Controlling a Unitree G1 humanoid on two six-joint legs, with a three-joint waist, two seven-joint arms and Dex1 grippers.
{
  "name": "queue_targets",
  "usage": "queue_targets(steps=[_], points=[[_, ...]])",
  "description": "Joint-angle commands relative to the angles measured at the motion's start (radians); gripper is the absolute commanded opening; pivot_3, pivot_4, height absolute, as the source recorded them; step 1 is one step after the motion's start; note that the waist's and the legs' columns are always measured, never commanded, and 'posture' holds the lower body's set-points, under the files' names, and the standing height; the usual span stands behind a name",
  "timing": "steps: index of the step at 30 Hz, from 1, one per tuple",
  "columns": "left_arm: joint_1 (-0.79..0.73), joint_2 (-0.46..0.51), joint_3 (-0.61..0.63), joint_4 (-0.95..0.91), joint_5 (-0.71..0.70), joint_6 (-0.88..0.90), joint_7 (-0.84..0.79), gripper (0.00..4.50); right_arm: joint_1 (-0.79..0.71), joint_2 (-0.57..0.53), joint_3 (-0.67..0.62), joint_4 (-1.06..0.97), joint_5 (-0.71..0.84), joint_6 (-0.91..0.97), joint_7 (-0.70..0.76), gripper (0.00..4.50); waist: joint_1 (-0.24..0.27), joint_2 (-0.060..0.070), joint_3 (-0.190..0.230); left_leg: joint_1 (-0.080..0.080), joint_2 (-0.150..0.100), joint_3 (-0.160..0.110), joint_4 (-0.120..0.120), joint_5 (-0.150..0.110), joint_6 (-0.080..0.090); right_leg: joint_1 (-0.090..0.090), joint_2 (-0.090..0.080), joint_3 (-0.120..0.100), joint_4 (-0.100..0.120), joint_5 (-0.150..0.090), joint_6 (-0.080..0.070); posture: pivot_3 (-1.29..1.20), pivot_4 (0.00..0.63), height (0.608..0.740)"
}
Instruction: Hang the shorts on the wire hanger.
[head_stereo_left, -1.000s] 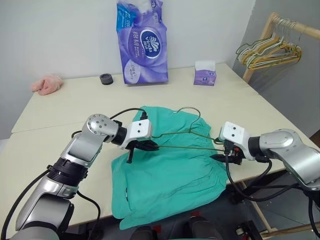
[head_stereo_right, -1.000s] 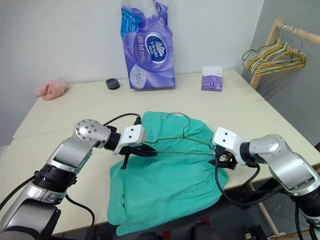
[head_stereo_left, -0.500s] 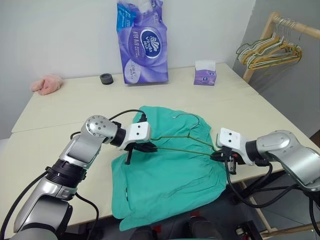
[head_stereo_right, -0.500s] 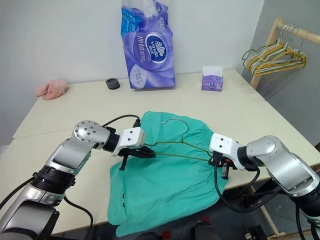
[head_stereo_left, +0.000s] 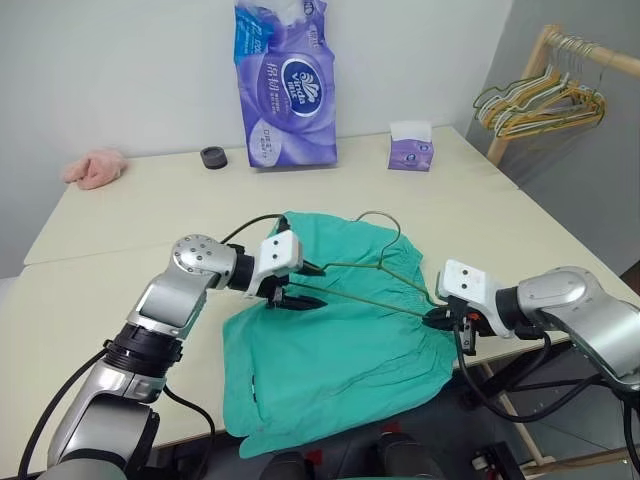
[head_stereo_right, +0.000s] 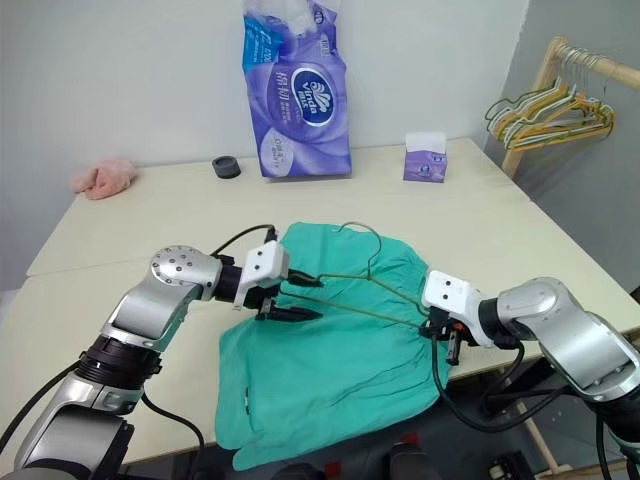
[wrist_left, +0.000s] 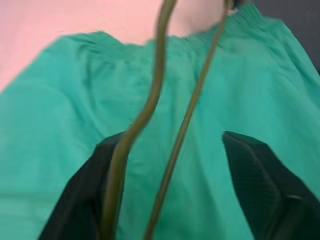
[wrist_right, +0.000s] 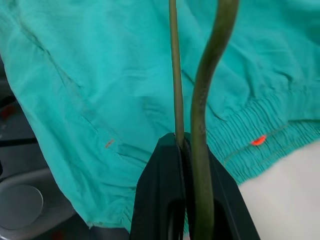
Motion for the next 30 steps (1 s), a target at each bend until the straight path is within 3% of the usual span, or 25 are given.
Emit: queue_targets(steps=[1,9,14,22,27,30], points=[[0.007,0.031,0.069,0.035,-0.032,0.0,0.011,3.1,0.027,-0.013,-0.07,-0.033,0.029,0.014,-0.017,0.0,0.0,0.0,0.0,0.0,0.0,0.0,0.0,0.0,0.0,0.0,0.0,0.0,0.0,0.0,0.0,-0.14,0.047,0.74],[0.001,0.086,0.104,0.167,-0.004,-0.054,0.013,3.1,0.114,-0.034,-0.166,-0.036,0.061,0.036,-0.044,0.0,0.005,0.0,0.0,0.0,0.0,0.0,0.0,0.0,0.0,0.0,0.0,-0.001,0.0,0.0,0.0,-0.13,0.04,0.74],[-0.022,0.092,0.111,0.258,0.013,-0.078,0.043,3.1,0.223,-0.054,-0.293,-0.014,0.084,0.062,-0.061,0.0,0.007,-0.001,0.0,0.0,0.0,0.0,0.0,0.0,0.0,0.0,-0.001,-0.001,0.0,0.0,0.0,-0.13,0.039,0.74],[0.059,0.009,0.093,0.021,-0.098,0.064,0.046,3.1,0.548,-0.006,-0.619,0.026,0.099,0.13,-0.112,0.0,0.034,-0.002,-0.001,-0.002,-0.001,0.0,0.0,-0.001,0.001,0.0,-0.002,-0.001,-0.001,0.001,0.0,-0.16,0.049,0.74],[0.069,-0.024,0.075,-0.062,-0.126,0.117,0.055,3.1,0.669,0.047,-0.717,-0.001,0.118,0.163,-0.145,0.0,0.026,-0.001,-0.001,-0.001,-0.001,0.001,0.0,0.0,0.001,0.0,-0.001,0.0,0.0,0.0,0.002,-0.18,0.054,0.74],[0.05,-0.049,0.058,-0.059,-0.103,0.077,0.068,3.1,0.709,0.08,-0.712,-0.009,0.129,0.173,-0.165,0.0,0.019,-0.001,-0.001,0.005,-0.001,0.003,0.0,0.0,0.001,0.005,-0.001,0.001,0.0,-0.002,0.006,-0.18,0.054,0.74]])
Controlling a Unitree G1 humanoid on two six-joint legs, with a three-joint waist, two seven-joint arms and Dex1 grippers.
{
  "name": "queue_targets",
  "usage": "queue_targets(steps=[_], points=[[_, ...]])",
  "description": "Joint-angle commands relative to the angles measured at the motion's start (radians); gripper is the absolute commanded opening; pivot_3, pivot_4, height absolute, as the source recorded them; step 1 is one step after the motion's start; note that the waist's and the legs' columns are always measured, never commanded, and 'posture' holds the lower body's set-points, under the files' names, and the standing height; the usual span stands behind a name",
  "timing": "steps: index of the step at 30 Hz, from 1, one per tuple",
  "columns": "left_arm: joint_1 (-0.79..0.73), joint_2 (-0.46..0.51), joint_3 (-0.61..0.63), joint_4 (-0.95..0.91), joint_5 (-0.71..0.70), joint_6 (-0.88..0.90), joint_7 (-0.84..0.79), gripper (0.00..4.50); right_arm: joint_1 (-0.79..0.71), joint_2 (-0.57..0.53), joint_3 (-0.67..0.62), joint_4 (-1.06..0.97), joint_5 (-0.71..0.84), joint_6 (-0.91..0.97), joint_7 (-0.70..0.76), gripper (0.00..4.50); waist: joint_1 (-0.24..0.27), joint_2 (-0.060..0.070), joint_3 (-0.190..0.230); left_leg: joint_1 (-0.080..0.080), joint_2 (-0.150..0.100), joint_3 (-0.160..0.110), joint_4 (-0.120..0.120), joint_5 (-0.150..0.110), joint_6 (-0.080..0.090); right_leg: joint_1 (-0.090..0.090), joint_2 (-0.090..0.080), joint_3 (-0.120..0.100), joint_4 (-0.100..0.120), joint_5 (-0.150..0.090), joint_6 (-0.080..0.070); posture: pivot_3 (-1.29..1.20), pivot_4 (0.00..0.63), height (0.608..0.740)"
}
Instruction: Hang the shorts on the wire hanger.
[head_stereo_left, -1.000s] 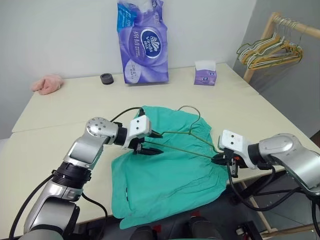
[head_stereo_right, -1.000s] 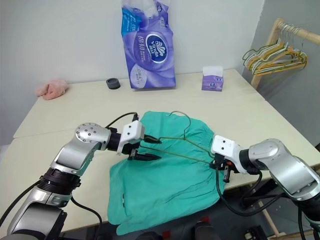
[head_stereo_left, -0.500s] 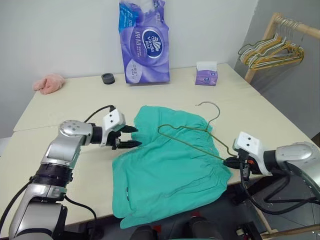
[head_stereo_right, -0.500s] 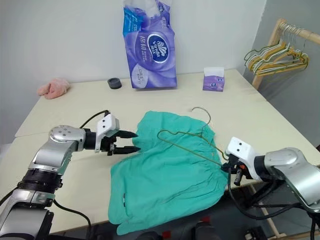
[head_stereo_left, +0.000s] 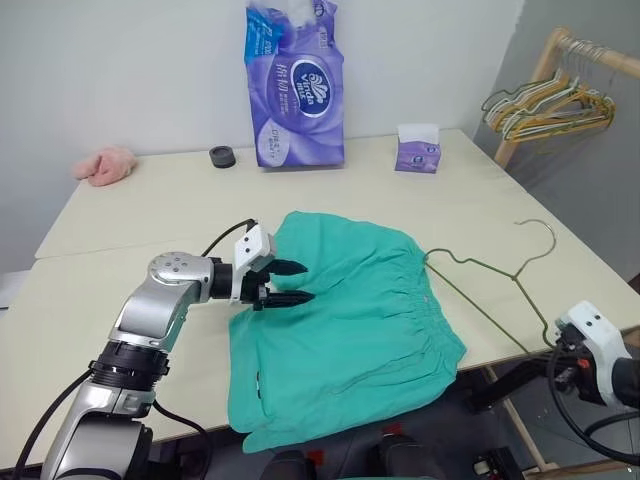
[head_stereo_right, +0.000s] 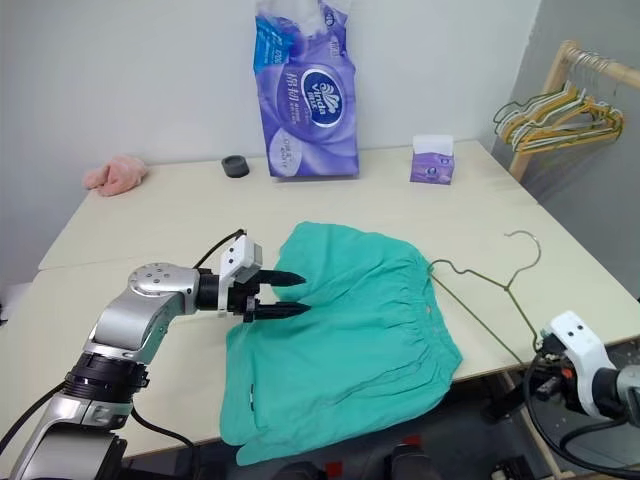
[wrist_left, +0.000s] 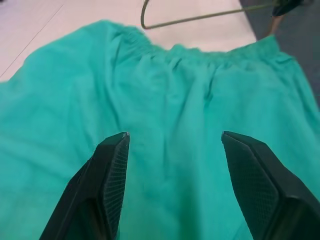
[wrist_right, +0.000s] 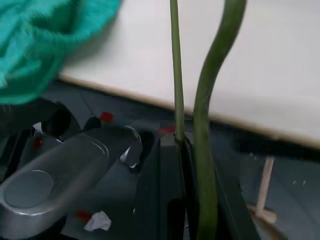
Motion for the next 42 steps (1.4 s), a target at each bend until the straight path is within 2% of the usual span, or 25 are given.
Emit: queue_targets(steps=[1,12,18,24,33,37,42], points=[[-0.036,-0.016,-0.011,-0.021,0.016,-0.051,0.019,3.1,0.007,0.017,-0.014,-0.036,0.023,0.005,-0.021,0.0,-0.005,0.0,0.0,0.002,0.0,0.0,0.0,0.0,0.0,0.001,0.0,0.0,0.0,0.0,0.0,-0.19,0.056,0.74],[-0.073,-0.052,-0.025,0.02,0.089,-0.206,0.071,3.1,-0.082,-0.016,0.131,0.009,0.031,-0.011,-0.043,0.0,-0.02,0.0,0.0,0.001,0.0,0.0,-0.001,0.0,0.0,0.001,0.001,0.002,-0.001,0.0,0.0,-0.17,0.053,0.74],[-0.061,-0.048,-0.014,0.023,0.103,-0.22,0.089,3.1,-0.135,-0.034,0.153,0.01,0.052,0.005,-0.042,0.0,-0.02,0.0,0.0,0.001,0.0,0.0,-0.001,0.0,0.0,0.001,0.002,0.002,-0.001,0.0,0.0,-0.16,0.053,0.74],[-0.072,-0.048,-0.01,0.053,0.118,-0.249,0.107,3.1,-0.118,-0.053,0.16,0.055,0.04,-0.026,-0.03,0.0,-0.018,-0.001,0.0,0.001,0.0,0.0,-0.001,0.0,0.0,0.001,0.001,0.002,-0.001,0.0,0.0,-0.16,0.053,0.74],[-0.096,-0.043,-0.006,0.099,0.131,-0.284,0.116,3.1,-0.23,-0.061,0.282,0.168,0.002,-0.128,-0.019,0.0,-0.019,-0.001,0.0,0.001,0.0,0.0,-0.001,0.0,0.0,0.001,0.002,0.002,-0.001,0.0,0.0,-0.15,0.049,0.74],[-0.1,-0.038,-0.003,0.106,0.133,-0.291,0.119,3.1,-0.265,-0.069,0.296,0.199,0.019,-0.159,0.018,0.0,-0.018,-0.001,0.0,0.001,0.0,0.0,-0.001,0.0,0.0,0.001,0.001,0.002,-0.001,0.0,0.0,-0.14,0.05,0.74],[-0.099,-0.026,0.005,0.106,0.137,-0.298,0.132,3.1,-0.274,-0.1,0.238,0.173,0.098,-0.134,0.095,0.0,-0.016,-0.001,0.0,0.001,0.0,0.0,-0.001,0.0,0.0,0.001,0.001,0.002,-0.001,0.0,0.0,-0.13,0.049,0.74]])
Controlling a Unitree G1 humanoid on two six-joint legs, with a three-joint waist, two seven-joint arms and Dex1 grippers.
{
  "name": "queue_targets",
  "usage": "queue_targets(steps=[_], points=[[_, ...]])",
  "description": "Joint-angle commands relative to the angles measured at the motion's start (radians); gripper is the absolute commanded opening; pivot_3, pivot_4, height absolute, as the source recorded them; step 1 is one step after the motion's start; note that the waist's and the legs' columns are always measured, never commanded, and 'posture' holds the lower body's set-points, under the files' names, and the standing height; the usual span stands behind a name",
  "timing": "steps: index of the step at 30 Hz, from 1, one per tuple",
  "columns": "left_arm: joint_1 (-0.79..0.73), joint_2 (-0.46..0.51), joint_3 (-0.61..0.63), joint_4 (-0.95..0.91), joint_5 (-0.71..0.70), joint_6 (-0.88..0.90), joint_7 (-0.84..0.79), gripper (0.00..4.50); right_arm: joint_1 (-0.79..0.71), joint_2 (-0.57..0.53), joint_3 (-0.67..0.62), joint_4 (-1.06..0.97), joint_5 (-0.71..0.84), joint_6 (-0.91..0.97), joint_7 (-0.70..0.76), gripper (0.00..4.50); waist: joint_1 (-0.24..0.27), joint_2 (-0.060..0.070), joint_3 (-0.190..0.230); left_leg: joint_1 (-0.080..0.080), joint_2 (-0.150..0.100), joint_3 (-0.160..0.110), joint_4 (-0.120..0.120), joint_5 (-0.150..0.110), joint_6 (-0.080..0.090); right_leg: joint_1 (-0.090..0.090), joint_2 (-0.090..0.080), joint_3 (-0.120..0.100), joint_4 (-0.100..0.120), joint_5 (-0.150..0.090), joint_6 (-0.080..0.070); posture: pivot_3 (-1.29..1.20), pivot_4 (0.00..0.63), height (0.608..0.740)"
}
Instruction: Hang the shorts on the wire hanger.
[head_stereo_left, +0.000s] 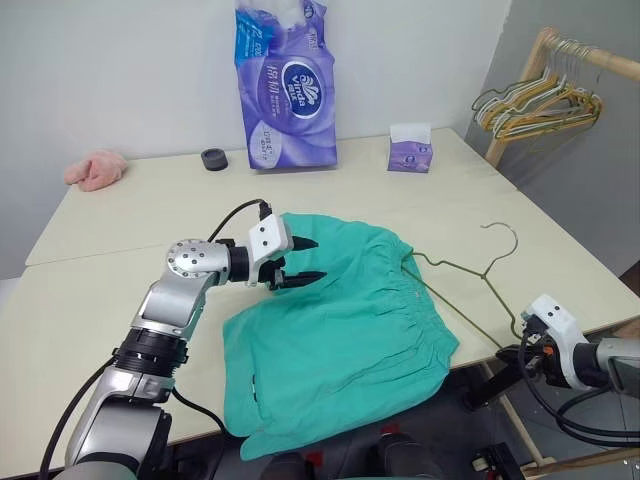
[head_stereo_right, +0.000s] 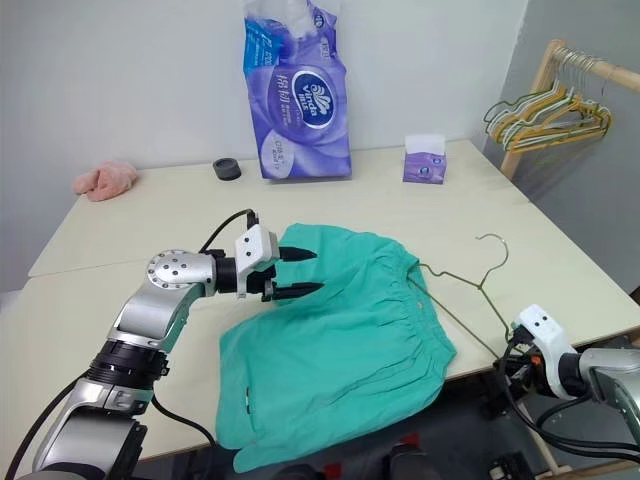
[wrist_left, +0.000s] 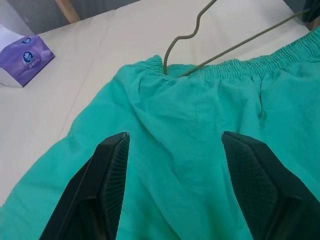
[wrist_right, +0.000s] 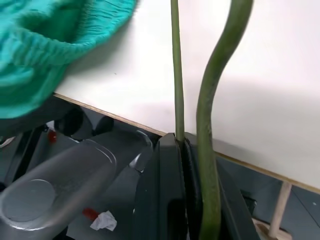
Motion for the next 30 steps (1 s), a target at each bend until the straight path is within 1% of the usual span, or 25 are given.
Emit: queue_targets(steps=[1,6,10,16,22,30], points=[[-0.026,0.016,0.031,-0.008,0.003,-0.017,0.015,3.1,-0.016,-0.031,-0.067,-0.045,0.064,0.009,0.052,0.0,0.001,0.0,0.0,0.0,0.0,0.0,0.0,0.0,0.0,0.0,0.0,0.0,0.0,0.0,0.0,-0.13,0.049,0.74],[-0.027,0.023,0.033,-0.012,0.003,-0.019,0.023,3.1,0.047,-0.055,-0.091,-0.11,0.111,0.014,0.097,0.0,0.002,0.0,0.0,0.0,0.0,-0.001,0.0,0.0,0.0,0.0,0.0,-0.001,0.0,0.0,0.0,-0.13,0.05,0.74],[-0.033,0.023,0.031,-0.009,0.007,-0.023,0.026,3.1,0.088,-0.058,-0.096,-0.148,0.117,0.01,0.091,0.0,0.003,0.0,0.0,-0.001,0.0,-0.001,0.0,0.0,0.0,0.0,0.0,-0.001,0.0,0.0,0.0,-0.13,0.051,0.74],[-0.049,0.018,0.024,0.02,0.017,-0.047,0.022,3.1,0.139,-0.07,-0.105,-0.128,0.071,-0.026,0.071,0.0,0.003,0.0,0.0,-0.001,0.0,-0.001,0.0,0.0,0.0,0.0,0.0,-0.001,0.0,0.0,0.0,-0.14,0.056,0.74],[-0.051,0.011,0.025,0.044,0.014,-0.07,0.014,3.1,0.105,-0.066,-0.086,-0.049,0.025,-0.065,0.045,0.0,0.002,-0.001,0.0,0.0,0.0,0.0,0.0,0.0,0.0,0.0,0.0,-0.001,0.0,0.0,0.0,-0.14,0.057,0.74],[-0.046,0.002,0.025,0.054,0.015,-0.088,0.015,3.1,-0.012,-0.052,0.035,0.067,-0.029,-0.117,0.055,0.0,0.002,-0.001,0.001,0.0,0.0,0.0,0.0,0.0,0.0,0.0,0.0,0.0,0.0,0.0,0.0,-0.13,0.051,0.74]])
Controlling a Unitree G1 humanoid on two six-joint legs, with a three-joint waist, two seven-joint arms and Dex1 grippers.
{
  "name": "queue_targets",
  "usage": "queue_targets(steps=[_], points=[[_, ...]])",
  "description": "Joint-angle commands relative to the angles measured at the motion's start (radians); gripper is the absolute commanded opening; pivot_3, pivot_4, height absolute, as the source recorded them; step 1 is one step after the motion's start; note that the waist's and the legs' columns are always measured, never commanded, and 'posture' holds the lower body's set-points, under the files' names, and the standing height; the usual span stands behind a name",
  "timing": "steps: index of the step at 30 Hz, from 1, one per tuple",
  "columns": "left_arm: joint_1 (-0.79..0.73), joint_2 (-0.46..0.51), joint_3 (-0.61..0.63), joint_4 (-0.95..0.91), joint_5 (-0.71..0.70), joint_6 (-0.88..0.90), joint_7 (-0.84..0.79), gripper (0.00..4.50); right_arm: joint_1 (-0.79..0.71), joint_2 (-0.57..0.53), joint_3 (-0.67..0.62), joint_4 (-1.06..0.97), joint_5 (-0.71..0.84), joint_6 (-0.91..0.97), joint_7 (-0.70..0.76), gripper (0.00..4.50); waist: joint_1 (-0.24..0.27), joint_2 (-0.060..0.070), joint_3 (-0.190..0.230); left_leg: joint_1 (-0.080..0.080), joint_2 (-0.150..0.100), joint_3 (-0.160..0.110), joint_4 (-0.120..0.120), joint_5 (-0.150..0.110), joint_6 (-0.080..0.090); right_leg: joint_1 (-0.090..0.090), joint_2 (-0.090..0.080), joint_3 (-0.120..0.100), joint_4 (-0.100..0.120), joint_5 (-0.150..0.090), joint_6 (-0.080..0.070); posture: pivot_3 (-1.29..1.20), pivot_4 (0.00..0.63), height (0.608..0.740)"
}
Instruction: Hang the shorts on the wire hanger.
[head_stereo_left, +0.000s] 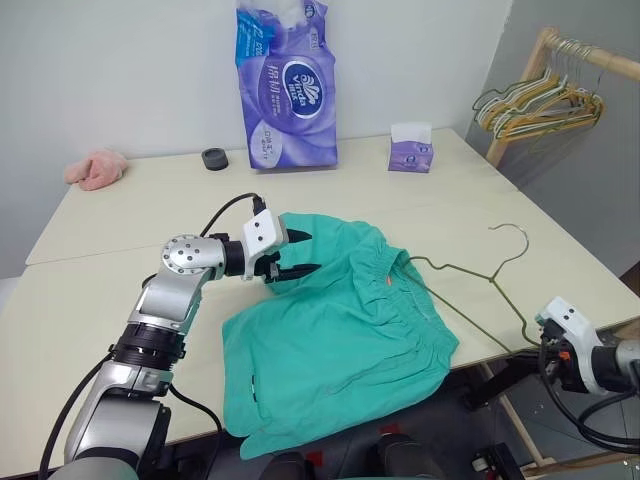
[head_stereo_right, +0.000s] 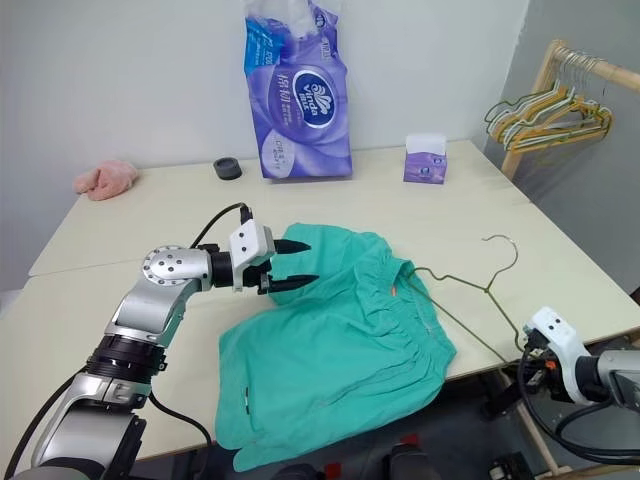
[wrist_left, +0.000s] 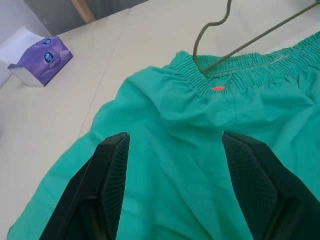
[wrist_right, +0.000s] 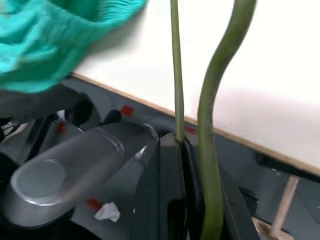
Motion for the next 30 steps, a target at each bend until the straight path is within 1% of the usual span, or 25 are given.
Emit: queue_targets(steps=[1,7,11,18,24,29,30], points=[[-0.02,0.001,0.019,-0.019,-0.005,-0.014,0.007,3.1,-0.066,0.006,0.046,0.02,-0.021,-0.028,0.007,0.0,-0.001,0.0,0.0,0.0,0.0,0.0,0.0,0.0,0.0,0.0,0.0,0.0,0.0,0.0,0.0,-0.13,0.05,0.74],[-0.03,-0.003,0.026,-0.035,-0.011,0.006,0.015,3.1,-0.172,0.045,0.135,0.068,-0.055,-0.039,-0.007,0.0,0.001,0.0,0.0,0.0,0.0,0.0,0.0,0.0,0.0,0.0,0.0,0.0,0.0,0.0,0.0,-0.12,0.045,0.74],[-0.042,-0.01,0.035,-0.044,-0.028,0.031,0.023,3.1,-0.264,0.092,0.198,0.106,-0.085,-0.052,-0.019,0.0,0.0,0.0,0.0,0.0,0.0,0.0,0.0,0.0,0.0,0.0,0.0,0.0,0.0,0.003,-0.004,-0.11,0.037,0.74],[-0.059,-0.016,0.049,-0.029,-0.035,0.041,0.025,3.1,-0.386,0.152,0.268,0.165,-0.128,-0.063,-0.021,0.0,0.001,0.0,0.0,-0.001,0.0,0.0,0.0,0.0,0.0,-0.001,0.0,0.0,0.0,0.003,-0.005,-0.11,0.027,0.74],[-0.065,-0.019,0.066,-0.022,-0.049,0.054,0.034,3.1,-0.436,0.184,0.275,0.157,-0.141,-0.08,-0.026,0.0,0.002,0.001,-0.001,-0.001,0.0,-0.001,0.0,0.0,0.0,-0.001,-0.001,-0.001,0.001,0.003,-0.005,-0.1,0.019,0.74],[-0.072,-0.007,0.084,-0.026,-0.091,0.12,0.011,3.1,-0.462,0.173,0.247,0.076,-0.123,-0.067,-0.026,0.0,0.002,0.001,-0.001,-0.001,0.0,-0.001,0.0,0.0,0.0,-0.001,-0.001,-0.001,0.001,0.004,-0.005,-0.11,0.015,0.74],[-0.082,-0.001,0.09,-0.014,-0.097,0.127,0.002,3.27,-0.469,0.166,0.244,0.044,-0.12,-0.063,-0.025,0.0,0.002,0.001,-0.001,-0.001,0.0,-0.001,0.0,0.0,0.0,-0.001,-0.001,-0.001,0.001,0.004,-0.005,-0.11,0.014,0.74]])
